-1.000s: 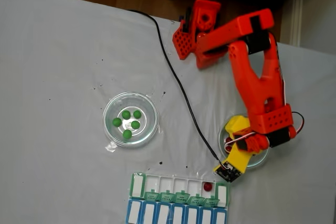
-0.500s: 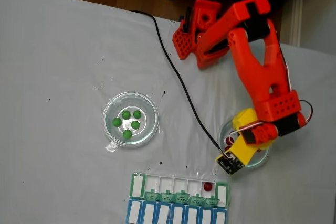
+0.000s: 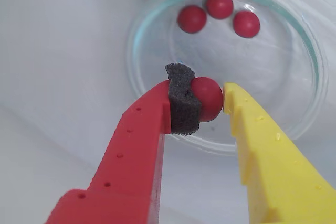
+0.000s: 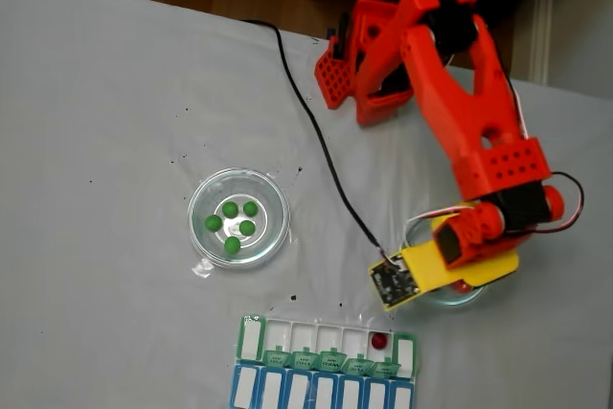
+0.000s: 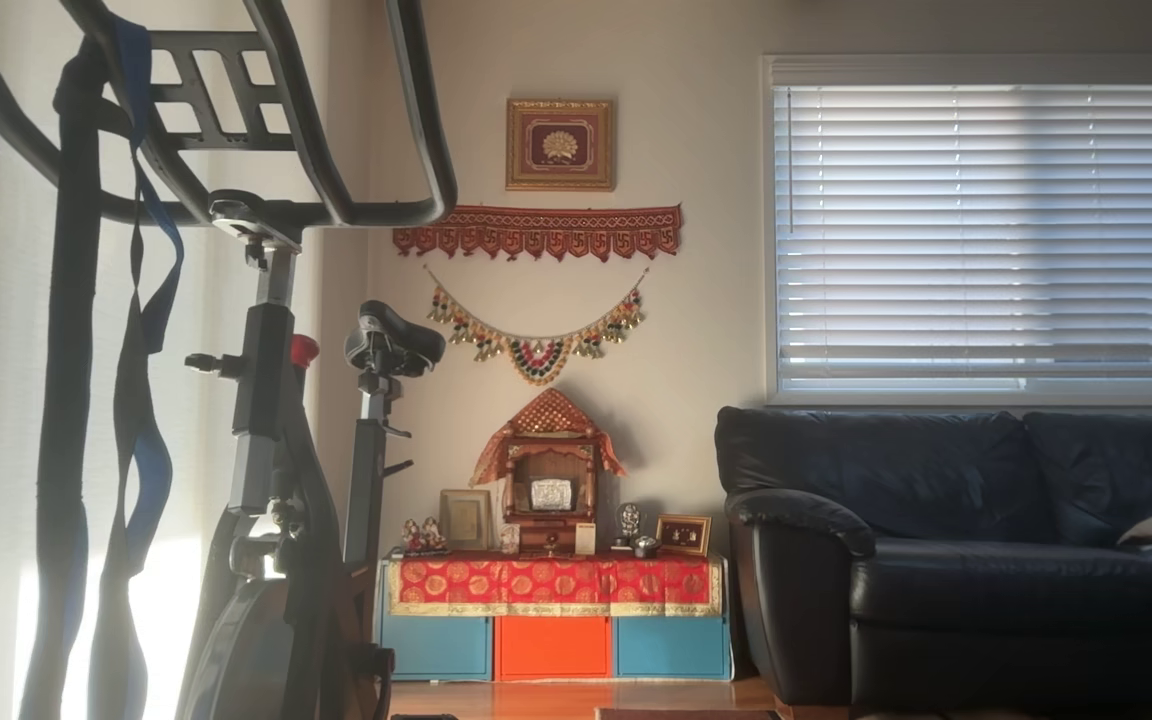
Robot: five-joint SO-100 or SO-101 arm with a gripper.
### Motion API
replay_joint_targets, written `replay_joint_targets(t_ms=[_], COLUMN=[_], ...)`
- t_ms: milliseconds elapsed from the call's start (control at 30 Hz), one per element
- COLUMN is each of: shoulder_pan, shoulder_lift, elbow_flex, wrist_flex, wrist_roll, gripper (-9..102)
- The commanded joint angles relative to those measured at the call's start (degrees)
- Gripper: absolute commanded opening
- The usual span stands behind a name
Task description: Sort medicines into box.
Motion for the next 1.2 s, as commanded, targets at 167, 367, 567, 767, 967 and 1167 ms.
replay_joint_targets(t_ms=[167,367,567,767,967,1167], shoulder_pan=[12.0,17.4,17.8,17.8,17.5,17.5], shoulder_lift=[-6.1,-11.5,-14.2,-19.3,-22.5,-22.1], elbow_flex=[-6.9,-7.4,-9.9,-14.3,-16.3,-16.2], wrist_flex=[-9.7,-15.6,-17.0,-18.8,-20.6,-22.2], wrist_roll=[-2.8,-3.7,-2.6,-1.1,0.0,1.3], gripper=[2,1,1,1,1,1])
